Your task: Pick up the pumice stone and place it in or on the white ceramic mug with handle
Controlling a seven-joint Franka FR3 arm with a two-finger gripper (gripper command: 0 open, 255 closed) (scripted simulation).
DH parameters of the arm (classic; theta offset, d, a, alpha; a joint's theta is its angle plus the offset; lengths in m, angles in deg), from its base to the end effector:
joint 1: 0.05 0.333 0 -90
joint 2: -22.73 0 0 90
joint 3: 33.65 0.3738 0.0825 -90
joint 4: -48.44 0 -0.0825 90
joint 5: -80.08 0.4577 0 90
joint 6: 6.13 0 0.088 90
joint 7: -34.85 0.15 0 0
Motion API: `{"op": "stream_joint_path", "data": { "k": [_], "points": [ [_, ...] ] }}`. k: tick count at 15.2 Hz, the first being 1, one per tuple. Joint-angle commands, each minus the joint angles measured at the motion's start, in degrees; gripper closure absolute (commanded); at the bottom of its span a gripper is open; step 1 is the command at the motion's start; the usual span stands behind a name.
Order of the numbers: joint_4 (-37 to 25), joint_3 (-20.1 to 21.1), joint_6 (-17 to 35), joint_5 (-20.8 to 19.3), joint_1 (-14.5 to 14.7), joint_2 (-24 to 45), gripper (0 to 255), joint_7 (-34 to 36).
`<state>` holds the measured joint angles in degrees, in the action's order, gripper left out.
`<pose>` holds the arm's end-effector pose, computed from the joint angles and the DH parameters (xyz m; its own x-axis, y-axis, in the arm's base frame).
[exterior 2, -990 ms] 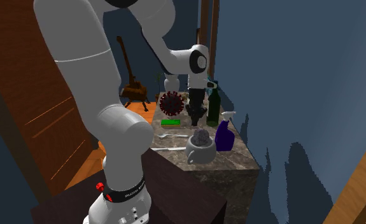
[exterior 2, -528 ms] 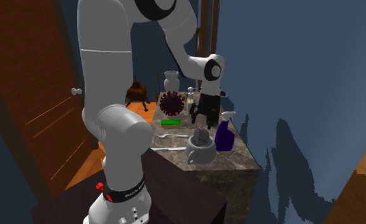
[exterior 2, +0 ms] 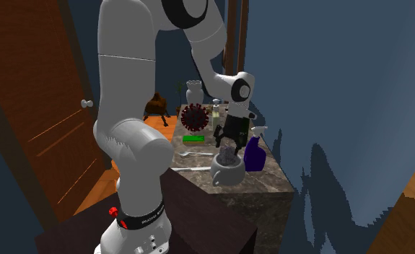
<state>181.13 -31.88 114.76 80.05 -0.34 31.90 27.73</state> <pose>0.5169 0.0137 0.2083 0.9230 0.1495 -0.3545 0.1413 -0.9888 -0.0489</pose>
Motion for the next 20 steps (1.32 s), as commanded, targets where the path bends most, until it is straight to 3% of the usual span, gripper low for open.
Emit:
{"op": "stream_joint_path", "data": {
  "k": [1, 7, 8, 17, 20],
  "points": [
    [0.33, -0.01, 0.65, -0.01, -0.01, 0.29, 0, -0.02],
    [0.33, -0.01, 0.64, -0.01, -0.01, 0.29, 0, -0.02],
    [0.33, -0.01, 0.64, -0.01, -0.01, 0.29, 255, -0.02],
    [0.33, -0.01, 0.65, -0.02, -0.01, 0.30, 255, -0.02],
    [-0.05, 0.01, -1.56, 0.05, -0.02, -1.53, 255, -0.06]
  ]
}}
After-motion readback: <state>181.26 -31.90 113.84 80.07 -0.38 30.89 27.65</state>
